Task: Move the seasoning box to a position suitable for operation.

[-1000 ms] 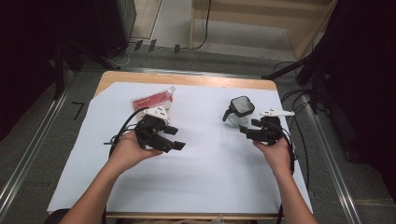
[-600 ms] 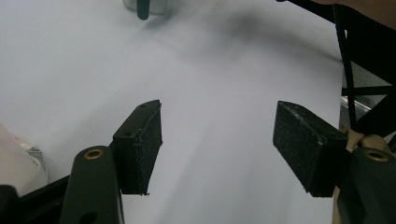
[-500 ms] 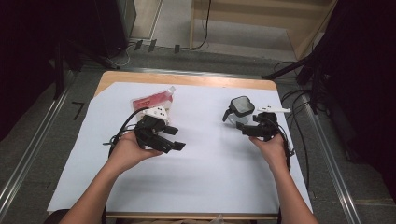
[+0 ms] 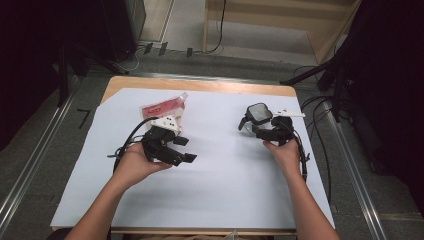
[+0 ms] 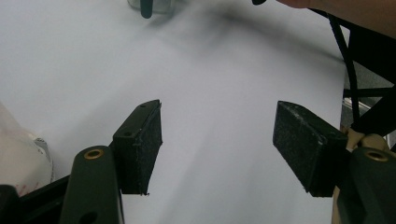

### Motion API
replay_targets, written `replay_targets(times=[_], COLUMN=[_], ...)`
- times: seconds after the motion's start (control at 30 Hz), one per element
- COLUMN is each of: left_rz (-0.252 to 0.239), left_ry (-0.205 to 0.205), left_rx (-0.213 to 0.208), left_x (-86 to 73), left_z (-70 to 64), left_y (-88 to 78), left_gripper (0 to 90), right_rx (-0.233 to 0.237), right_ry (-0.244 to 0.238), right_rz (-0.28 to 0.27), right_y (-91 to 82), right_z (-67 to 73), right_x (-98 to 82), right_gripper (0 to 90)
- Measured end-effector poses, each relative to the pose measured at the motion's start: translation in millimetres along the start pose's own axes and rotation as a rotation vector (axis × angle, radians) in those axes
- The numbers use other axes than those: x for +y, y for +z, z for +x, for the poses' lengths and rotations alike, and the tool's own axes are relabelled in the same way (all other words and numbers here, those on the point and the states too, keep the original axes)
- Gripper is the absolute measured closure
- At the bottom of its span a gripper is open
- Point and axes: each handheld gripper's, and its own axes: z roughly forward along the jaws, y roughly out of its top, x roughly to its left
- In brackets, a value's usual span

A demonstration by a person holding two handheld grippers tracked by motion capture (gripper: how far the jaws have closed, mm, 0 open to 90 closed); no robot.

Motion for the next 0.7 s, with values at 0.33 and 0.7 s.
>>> replay_targets(times=[0.33, 0.7], left_rz=[0.005, 0.013], left_ry=[0.011, 0.008], left_rx=[-0.001, -0.007], left_x=[-1.3, -3.0], left_z=[-5.3, -10.8], left_y=[1.5, 2.8], left_gripper=[33.8, 33.8], right_rx=[-0.011, -0.029], right_ry=[-0.006, -0.018], right_rz=[-0.023, -0.09], right_y=[21.2, 33.5], right_z=[0.5, 2.0], right_x=[2.1, 1.8], right_gripper=[13.0, 13.3])
